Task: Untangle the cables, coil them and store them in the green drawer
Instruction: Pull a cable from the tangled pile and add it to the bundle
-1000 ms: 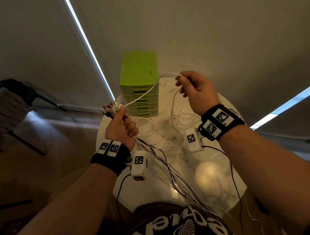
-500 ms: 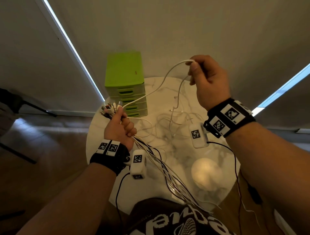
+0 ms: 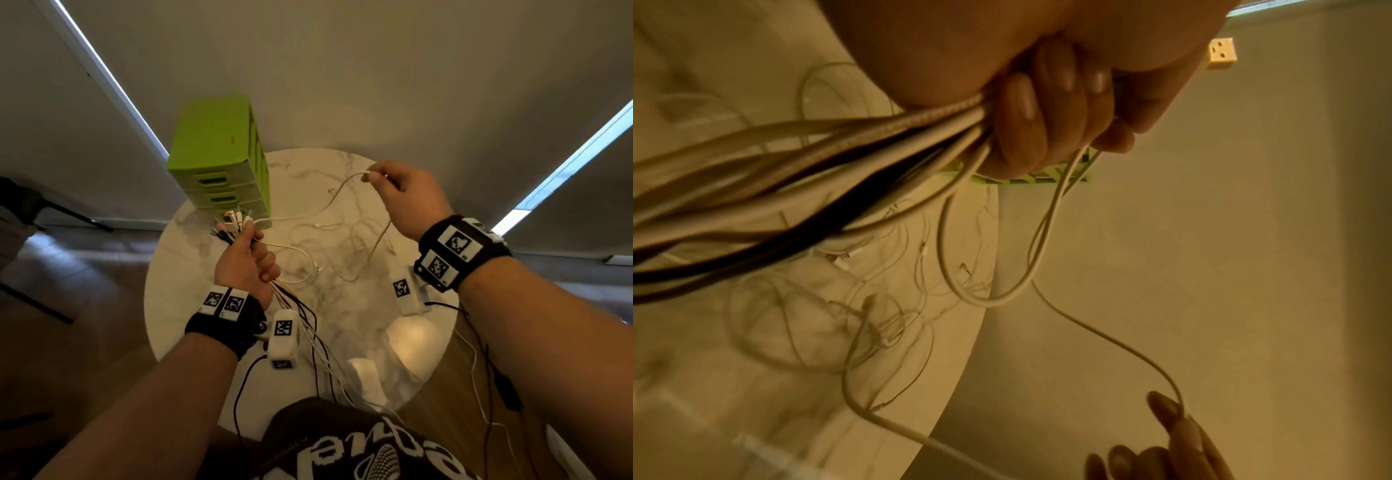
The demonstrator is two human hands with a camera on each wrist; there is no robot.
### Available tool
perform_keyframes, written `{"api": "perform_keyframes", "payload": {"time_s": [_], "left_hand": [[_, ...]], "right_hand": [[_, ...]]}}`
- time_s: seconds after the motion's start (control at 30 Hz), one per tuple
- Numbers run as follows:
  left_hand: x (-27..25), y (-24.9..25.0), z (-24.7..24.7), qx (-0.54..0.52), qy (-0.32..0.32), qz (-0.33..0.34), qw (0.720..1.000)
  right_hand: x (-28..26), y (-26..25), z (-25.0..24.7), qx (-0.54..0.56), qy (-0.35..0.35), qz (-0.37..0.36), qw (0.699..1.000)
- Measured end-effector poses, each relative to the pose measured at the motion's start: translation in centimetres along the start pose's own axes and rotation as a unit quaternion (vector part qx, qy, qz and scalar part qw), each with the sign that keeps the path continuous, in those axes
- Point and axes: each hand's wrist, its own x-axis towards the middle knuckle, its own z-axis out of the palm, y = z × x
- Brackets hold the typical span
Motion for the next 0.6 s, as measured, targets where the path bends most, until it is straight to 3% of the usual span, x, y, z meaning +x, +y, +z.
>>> {"api": "perform_keyframes", "payload": {"time_s": [0.1, 0.3, 0.47, 0.6], "left_hand": [[-0.8, -1.5, 0.9, 0.006, 0.006, 0.016, 1.0], [-1.9, -4.5, 2.0, 0.036, 0.008, 0.034, 0.999], [-3.2, -7.5, 2.4, 0.101, -0.011, 0.017, 0.995], [-3.7, -11.7, 3.1, 0.225, -0.037, -0.039, 0.973]], "right_hand": [[-0.4, 2.7, -1.5, -0.082, -0.112, -0.005, 0.99], [-3.2, 9.4, -2.1, -0.168, -0.255, 0.025, 0.952], [-5.7, 15.2, -1.2, -0.133, -0.229, 0.091, 0.96], [-7.3, 17.5, 0.5, -0.144, -0.271, 0.107, 0.946]]}}
